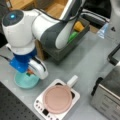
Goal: Open the drawer. Pick up the carrot. Put the carrots in the drawer.
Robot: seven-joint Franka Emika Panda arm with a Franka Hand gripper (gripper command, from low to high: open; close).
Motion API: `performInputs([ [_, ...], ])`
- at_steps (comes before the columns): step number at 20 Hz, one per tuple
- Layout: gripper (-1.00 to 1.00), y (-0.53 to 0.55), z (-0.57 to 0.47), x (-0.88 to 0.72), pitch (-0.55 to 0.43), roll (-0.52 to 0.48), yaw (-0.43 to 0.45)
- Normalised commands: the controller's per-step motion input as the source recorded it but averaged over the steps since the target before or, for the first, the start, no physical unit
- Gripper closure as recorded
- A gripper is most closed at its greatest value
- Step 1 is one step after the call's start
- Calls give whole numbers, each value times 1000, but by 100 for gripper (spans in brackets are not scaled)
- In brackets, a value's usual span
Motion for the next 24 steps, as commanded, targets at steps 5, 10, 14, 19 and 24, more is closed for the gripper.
performInputs([
  [5,100,109,137,-157,80,-148,19],
  [10,100,175,105,-237,23,-152,109],
  [14,100,146,29,-306,-44,-131,176],
  [19,100,125,18,-456,-71,-131,135],
  [24,100,72,-21,-534,-113,-182,201],
])
